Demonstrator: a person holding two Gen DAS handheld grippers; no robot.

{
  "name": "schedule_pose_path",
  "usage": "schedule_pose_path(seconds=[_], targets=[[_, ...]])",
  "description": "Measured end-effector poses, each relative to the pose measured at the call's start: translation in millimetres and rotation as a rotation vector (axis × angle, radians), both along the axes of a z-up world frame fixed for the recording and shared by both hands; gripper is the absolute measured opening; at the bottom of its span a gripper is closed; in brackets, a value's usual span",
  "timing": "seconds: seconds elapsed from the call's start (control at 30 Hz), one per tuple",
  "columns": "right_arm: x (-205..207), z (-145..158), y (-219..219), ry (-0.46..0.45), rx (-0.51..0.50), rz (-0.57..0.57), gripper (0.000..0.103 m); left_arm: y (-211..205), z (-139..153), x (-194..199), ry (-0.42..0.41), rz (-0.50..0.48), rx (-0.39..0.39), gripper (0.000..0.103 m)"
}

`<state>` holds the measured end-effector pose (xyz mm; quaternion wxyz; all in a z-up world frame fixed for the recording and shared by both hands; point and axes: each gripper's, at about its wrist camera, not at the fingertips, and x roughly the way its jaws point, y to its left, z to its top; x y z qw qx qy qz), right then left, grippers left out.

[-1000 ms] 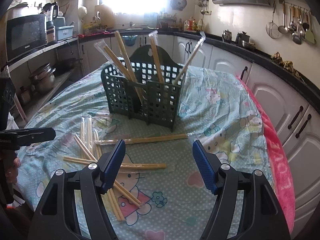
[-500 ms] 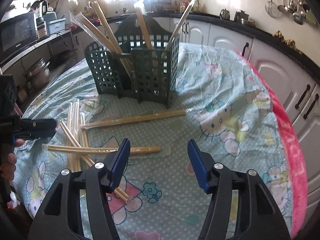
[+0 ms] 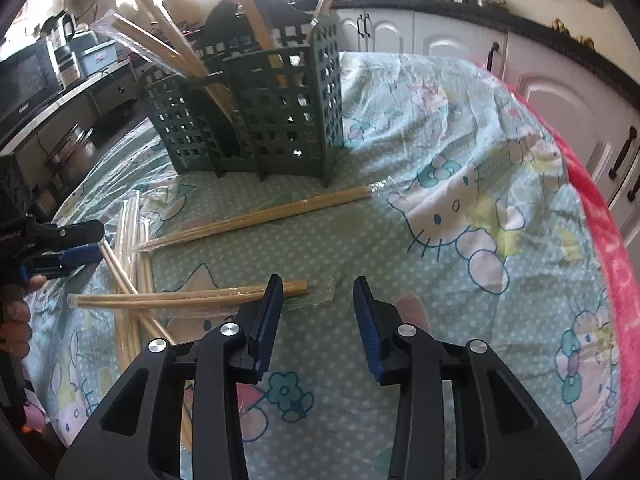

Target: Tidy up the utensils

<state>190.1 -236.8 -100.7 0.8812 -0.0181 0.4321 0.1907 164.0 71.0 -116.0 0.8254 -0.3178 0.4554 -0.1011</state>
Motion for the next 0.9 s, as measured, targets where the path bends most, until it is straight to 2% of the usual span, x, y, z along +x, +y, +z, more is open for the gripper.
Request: schedule_pose_path(seconds=[0.1,0.17,0.3,0.43,0.67,0.9], targets=[[2.4,-2.3,-0.5,0.011,0.022,0.003,0.031,0.3,-1.2,1.8,0.002,0.001,0.004,0.04],[3.0,-2.6,-0.7,0.019,0.036,0.011,0.025,0.6,-2.0,2.5,0.005,0.004,0.008,0.033],[2.6,-4.0,0.9,0.026,0.049,0.026,0.019,0.9,-3.6,4.1,0.008,0.009,0.014,0.026],[2.3,-5.1,2.1,0.028,0.053,0.034,0.006,1.1,-5.1,5.3,0.01,0.014,0.02,0.02],[3.3,-4.9,-3.9,0.041,0.083,0.016,0.001,2.4,-5.8,5.7,0.006,0.013,0.029,0.013],[-1.9,6.9,-5.1,-0.008,0.08,0.019,0.001,3.2,-0.3,3.9,-0.014,0.006,0.026,0.006]])
